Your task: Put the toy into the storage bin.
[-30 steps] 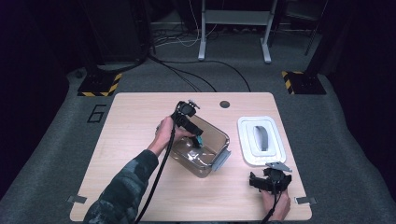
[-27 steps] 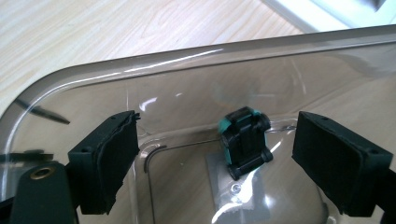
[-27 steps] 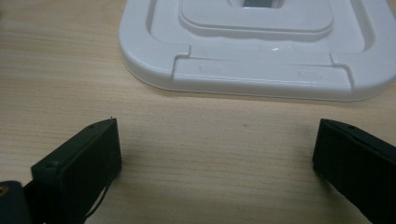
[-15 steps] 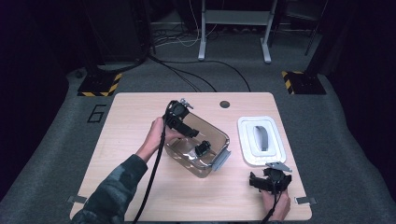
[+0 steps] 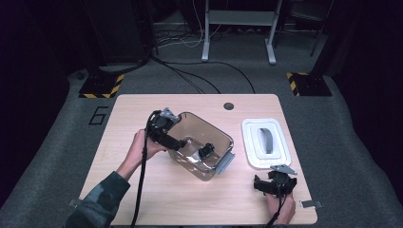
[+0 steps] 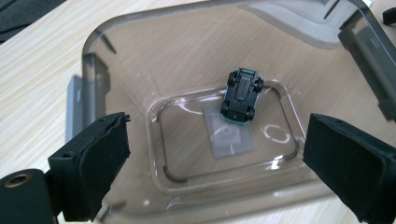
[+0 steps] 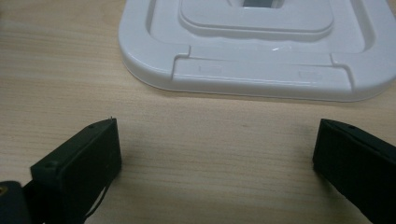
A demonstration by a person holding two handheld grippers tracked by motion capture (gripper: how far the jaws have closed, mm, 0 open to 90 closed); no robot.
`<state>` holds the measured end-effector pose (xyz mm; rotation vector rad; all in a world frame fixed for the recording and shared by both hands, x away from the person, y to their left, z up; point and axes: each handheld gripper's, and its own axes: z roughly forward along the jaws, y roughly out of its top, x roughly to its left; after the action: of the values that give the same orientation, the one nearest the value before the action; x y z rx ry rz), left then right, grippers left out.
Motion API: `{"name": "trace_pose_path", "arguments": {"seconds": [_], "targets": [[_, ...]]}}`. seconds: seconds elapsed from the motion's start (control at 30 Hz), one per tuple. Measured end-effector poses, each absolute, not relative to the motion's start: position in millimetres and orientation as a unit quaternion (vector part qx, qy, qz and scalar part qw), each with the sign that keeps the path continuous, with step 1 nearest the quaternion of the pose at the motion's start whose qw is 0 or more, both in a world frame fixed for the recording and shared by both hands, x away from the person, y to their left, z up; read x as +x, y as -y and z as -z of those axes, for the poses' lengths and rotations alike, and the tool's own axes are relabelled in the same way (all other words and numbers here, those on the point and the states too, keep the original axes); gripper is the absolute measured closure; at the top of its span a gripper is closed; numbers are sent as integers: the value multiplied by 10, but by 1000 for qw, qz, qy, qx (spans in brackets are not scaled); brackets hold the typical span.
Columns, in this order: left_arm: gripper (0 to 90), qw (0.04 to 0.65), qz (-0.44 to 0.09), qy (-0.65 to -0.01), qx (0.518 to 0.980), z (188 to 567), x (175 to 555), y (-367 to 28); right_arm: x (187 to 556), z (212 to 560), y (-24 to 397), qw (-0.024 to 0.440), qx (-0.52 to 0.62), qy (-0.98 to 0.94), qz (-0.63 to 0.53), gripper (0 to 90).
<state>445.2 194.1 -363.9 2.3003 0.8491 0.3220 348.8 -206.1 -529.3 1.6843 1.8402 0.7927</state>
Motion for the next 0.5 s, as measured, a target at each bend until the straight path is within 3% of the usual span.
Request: {"name": "trace_pose_path", "arguments": {"seconds": [0.5], "targets": [[59,327,-158,-347,865,3896,4061,-2450,3488,5293,2060,259,622,-679,-292,4]]}}
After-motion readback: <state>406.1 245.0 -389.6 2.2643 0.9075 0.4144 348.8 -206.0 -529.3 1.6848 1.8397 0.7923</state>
